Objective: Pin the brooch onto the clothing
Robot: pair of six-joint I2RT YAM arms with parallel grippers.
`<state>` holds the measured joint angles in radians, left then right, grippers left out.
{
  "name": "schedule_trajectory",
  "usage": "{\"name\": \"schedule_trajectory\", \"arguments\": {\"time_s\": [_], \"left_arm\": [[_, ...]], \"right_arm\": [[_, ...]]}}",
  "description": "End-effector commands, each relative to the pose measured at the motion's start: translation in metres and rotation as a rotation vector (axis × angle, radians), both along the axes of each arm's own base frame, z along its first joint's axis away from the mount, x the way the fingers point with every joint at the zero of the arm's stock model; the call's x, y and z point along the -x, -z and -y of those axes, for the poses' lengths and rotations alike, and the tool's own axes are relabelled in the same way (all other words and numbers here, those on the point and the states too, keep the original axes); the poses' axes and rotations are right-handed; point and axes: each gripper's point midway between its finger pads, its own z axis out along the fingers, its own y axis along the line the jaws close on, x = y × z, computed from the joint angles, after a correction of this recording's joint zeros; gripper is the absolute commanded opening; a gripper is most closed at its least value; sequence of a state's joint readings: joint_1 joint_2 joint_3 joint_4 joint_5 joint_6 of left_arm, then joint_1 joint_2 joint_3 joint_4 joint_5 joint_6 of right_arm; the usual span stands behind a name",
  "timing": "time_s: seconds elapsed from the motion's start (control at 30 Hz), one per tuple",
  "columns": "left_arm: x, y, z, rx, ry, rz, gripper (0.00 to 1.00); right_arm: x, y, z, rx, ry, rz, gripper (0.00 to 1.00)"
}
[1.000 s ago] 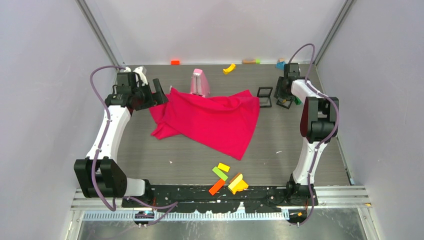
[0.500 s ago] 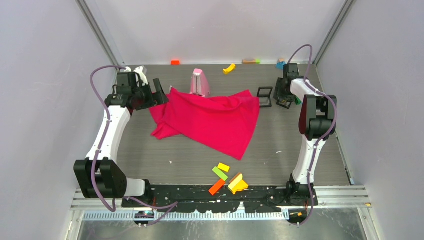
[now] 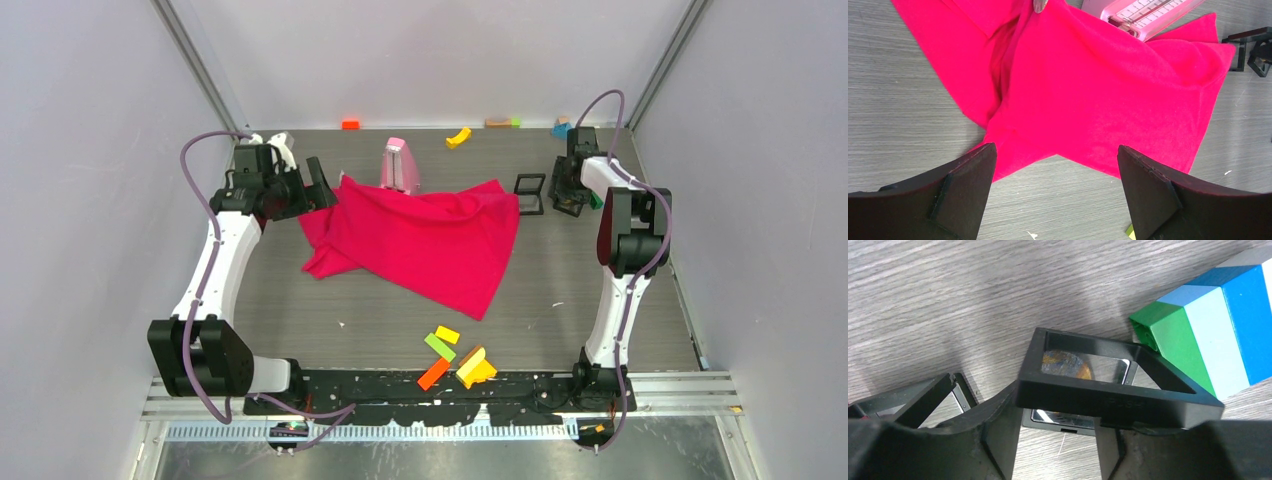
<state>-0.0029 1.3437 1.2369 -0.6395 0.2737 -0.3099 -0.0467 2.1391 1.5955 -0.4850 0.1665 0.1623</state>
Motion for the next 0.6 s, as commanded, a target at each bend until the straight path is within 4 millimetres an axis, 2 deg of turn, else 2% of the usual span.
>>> {"name": "schedule_trajectory", "arguments": {"time_s": [0.0,0.3,0.4,0.57], "left_arm": [[-0.002,-0.014,0.005,0.016,0.019,0.057,0.94],[-0.002,-0.013,0.007,0.017,0.024,0.055,0.94],[-0.002,-0.012,0.008,0.015,0.026,0.054,0.94],[-0.001,-0.011,0.013,0.015,0.04,0.052,0.94]], "right_arm": [[-0.015,-0.012,0.004,0.007,-0.004,0.041,0.53],[-0.013,-0.029,0.002,0.003,-0.012,0.069,0.36],[-0.009,-0.035,0.001,-0.003,-0.013,0.078,0.35],[-0.001,-0.06,-0.002,-0.014,-0.009,0.122,0.33]]}}
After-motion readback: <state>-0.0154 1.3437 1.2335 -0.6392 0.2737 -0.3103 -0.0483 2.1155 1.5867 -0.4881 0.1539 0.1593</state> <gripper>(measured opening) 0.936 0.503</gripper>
